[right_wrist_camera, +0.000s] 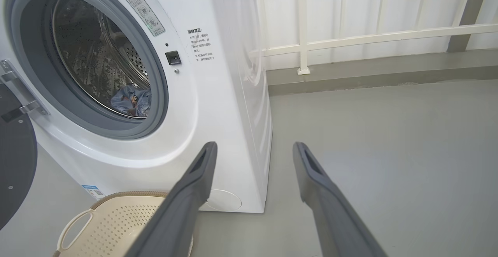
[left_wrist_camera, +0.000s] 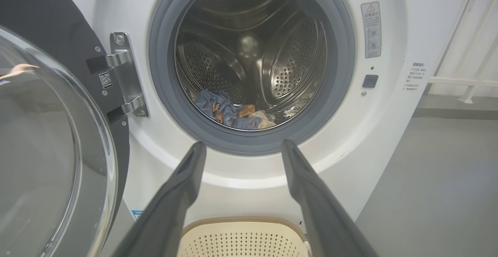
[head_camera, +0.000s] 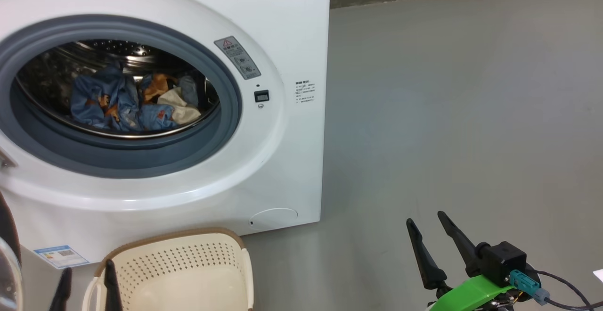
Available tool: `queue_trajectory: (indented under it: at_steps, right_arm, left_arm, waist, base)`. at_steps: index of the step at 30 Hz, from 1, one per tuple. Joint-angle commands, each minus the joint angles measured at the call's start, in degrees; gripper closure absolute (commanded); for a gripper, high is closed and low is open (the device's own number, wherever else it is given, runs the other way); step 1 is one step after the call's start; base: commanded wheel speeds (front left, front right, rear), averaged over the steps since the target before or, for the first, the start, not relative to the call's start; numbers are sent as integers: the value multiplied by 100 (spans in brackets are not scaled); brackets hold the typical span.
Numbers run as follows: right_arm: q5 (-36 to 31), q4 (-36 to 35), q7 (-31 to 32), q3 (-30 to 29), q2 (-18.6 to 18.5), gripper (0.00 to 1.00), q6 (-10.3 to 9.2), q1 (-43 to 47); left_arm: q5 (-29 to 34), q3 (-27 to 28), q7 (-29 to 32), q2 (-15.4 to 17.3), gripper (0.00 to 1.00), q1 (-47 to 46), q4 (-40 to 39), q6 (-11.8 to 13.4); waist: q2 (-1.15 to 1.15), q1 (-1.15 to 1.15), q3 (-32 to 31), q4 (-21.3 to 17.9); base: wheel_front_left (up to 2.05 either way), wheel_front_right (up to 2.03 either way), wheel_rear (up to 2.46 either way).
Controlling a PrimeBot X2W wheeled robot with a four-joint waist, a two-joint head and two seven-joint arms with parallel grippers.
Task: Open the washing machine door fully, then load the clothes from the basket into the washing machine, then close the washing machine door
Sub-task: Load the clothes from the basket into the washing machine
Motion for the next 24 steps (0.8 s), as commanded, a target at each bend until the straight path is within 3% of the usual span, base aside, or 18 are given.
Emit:
queue_trajectory:
  at_steps: [1, 24]
  right_arm:
    - [-58, -163, -28, 95, 11, 0, 16, -49]
    - [-129, -239, -28, 35, 25, 0, 16, 34]
  left_arm:
    - [25, 157, -30, 39, 0, -67, -179, 38]
    - [-140, -164, -30, 38, 0, 345, -274, 337]
  waist:
    - [0, 1, -46, 11]
    - [0, 1, -185, 149]
  base:
    - [0, 0, 0]
    - [0, 0, 0]
